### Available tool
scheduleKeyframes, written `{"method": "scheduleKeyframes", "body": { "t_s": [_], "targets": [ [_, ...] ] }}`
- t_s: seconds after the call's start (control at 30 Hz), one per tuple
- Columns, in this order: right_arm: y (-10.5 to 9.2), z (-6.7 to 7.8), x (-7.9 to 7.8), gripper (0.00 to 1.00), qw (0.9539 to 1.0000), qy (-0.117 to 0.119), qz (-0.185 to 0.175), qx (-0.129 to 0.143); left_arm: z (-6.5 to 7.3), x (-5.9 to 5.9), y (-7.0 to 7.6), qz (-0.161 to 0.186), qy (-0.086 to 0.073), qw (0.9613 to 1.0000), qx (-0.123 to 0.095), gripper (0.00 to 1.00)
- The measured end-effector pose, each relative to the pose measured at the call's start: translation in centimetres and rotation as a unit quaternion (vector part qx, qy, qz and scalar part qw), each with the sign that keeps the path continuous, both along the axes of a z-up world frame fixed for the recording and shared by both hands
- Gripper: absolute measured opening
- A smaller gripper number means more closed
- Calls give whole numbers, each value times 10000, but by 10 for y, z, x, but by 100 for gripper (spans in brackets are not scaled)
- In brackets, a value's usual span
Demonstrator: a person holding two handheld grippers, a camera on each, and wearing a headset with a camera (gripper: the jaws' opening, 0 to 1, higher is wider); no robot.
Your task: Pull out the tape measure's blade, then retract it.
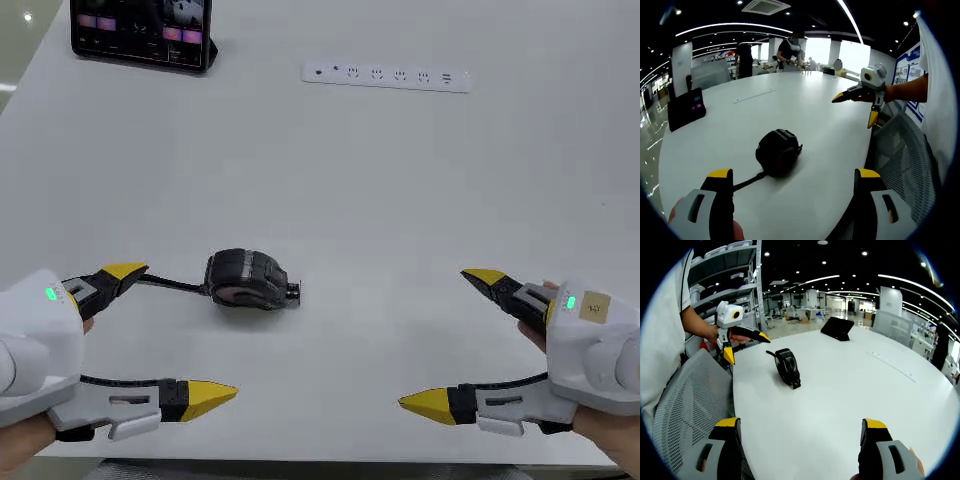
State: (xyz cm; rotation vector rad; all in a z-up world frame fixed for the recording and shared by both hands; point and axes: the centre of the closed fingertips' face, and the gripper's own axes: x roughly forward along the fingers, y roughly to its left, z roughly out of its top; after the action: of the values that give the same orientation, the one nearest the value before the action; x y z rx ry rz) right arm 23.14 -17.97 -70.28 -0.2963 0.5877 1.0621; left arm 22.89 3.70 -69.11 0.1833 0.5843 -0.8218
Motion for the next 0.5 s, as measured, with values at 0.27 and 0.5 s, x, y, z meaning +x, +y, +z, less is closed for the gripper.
{"method": "scheduleKeyframes", "body": {
  "t_s": [0.27, 0.5],
  "targets": [
    [-5, -2, -4, 99, 9997, -57, 110, -187, -2, -3, 1, -118, -13, 9999, 83, 99],
    [-9, -3, -4, 99, 9993, -74, 159, -317, -4, -5, 4, -210, -47, 9996, 167, 99]
  ]
}}
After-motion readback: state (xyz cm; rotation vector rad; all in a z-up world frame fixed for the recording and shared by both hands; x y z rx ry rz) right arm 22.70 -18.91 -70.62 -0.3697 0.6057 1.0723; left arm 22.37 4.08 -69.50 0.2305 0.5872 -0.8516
